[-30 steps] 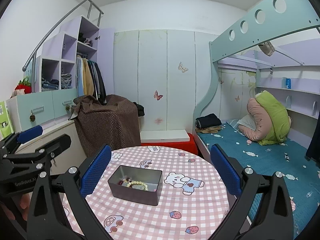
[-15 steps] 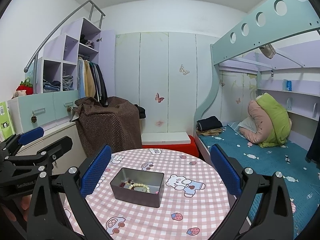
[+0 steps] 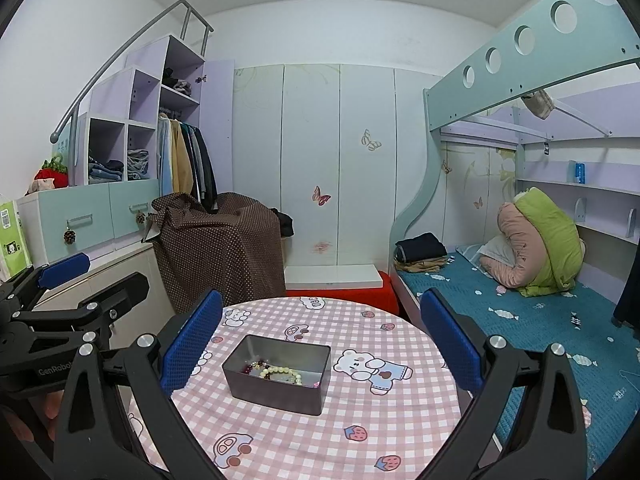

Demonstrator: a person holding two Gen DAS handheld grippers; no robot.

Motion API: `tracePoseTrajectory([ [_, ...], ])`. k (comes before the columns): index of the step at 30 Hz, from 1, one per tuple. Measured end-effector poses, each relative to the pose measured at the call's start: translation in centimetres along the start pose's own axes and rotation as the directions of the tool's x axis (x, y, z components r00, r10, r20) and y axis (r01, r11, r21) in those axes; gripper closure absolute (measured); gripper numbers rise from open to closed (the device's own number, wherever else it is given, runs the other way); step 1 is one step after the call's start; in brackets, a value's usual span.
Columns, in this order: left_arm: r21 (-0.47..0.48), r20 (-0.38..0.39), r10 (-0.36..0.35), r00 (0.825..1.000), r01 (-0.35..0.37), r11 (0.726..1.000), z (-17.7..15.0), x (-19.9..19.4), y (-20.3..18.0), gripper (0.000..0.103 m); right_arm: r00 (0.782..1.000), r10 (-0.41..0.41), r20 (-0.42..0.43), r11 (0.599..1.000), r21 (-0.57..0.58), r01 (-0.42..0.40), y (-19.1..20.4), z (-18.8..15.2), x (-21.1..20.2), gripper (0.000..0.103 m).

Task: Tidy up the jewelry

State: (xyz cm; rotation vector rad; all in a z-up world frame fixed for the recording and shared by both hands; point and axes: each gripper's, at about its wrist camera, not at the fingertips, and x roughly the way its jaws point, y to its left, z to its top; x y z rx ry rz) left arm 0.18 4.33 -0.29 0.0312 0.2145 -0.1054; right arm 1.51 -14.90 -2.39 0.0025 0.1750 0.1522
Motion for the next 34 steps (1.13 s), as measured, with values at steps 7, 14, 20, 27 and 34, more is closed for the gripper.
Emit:
tracePoseTrajectory([
  [7, 0.001, 0.002, 0.003, 1.0, -0.003, 1.0, 0.04, 0.04, -0.04, 0.006, 1.0, 0.003, -0.001, 1.0, 0.003, -0.003, 0.07, -0.05, 0.05, 0.007],
  [14, 0.002, 0.001, 0.004, 1.0, -0.004, 1.0, 0.02, 0.05, -0.02, 0.006, 1.0, 0.005, -0.003, 1.0, 0.005, -0.005, 0.07, -0.17, 0.17, 0.007],
  [20, 0.006, 0.002, 0.006, 1.0, -0.006, 1.0, -0.04, 0.01, 0.17, 0.006, 1.0, 0.009, -0.009, 1.0, 0.01, -0.009, 0.07, -0.42, 0.37, 0.007],
  [27, 0.006, 0.0, 0.009, 1.0, -0.009, 1.0, -0.06, -0.02, 0.25, 0.006, 1.0, 0.011, -0.011, 1.0, 0.012, -0.011, -0.09, -0.48, 0.56, 0.007],
  [34, 0.007, 0.0, 0.007, 1.0, -0.007, 1.0, -0.07, -0.17, 0.39, 0.006, 1.0, 0.012, -0.011, 1.0, 0.01, -0.012, -0.11, -0.51, 0.52, 0.007],
])
